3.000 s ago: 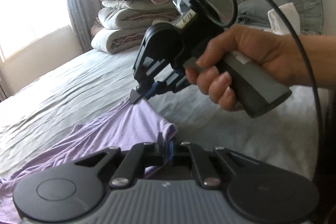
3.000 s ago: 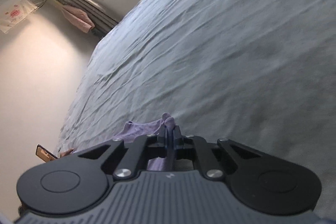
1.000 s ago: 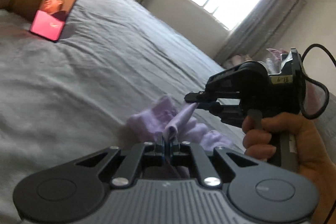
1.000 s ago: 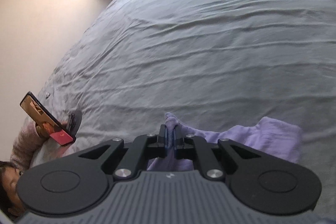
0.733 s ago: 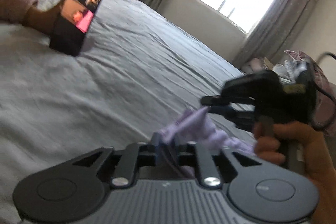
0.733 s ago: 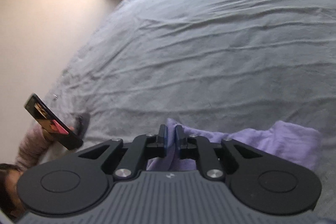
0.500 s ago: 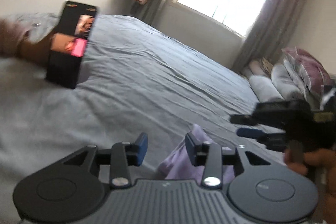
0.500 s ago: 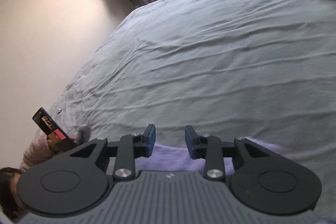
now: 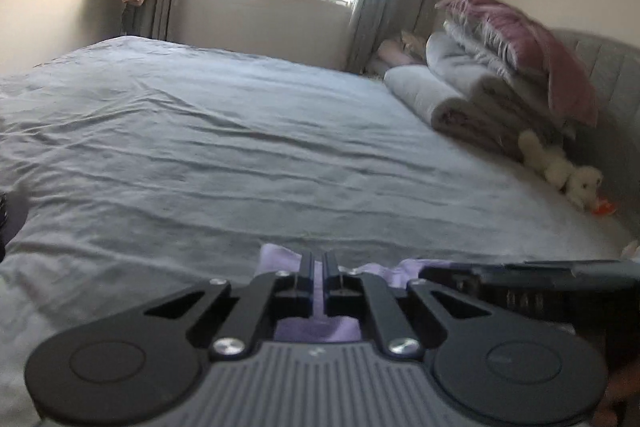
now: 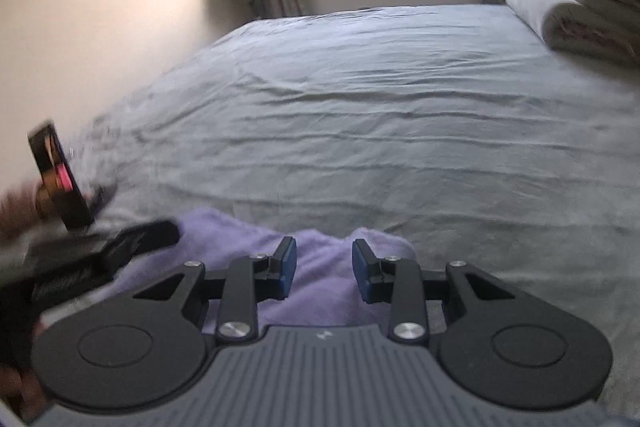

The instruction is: Fold clothes

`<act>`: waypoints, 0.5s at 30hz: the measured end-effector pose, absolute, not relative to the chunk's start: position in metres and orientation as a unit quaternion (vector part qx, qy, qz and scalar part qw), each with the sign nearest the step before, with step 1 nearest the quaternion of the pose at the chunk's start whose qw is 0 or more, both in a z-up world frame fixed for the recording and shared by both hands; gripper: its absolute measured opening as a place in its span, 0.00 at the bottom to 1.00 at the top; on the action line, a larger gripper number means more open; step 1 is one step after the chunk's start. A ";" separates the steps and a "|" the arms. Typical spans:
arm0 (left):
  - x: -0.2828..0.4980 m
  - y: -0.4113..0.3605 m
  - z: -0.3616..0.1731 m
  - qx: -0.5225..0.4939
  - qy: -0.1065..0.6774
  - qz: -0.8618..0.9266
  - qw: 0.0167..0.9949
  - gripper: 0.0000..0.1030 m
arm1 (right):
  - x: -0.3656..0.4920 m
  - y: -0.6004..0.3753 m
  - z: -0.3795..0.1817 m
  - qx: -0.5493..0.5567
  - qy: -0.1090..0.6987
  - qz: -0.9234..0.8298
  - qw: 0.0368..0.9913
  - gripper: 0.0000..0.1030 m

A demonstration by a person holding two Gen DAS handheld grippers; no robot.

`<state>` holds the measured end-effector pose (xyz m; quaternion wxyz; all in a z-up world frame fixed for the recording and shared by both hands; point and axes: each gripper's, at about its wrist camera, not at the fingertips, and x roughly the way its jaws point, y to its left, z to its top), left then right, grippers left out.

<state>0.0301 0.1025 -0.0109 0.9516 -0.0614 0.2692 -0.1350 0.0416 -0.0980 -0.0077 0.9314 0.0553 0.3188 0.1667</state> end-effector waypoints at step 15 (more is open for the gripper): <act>0.027 0.123 -0.009 -0.089 0.260 -0.075 0.959 0.02 | 0.019 -0.113 -0.011 0.059 0.314 0.165 0.933 0.29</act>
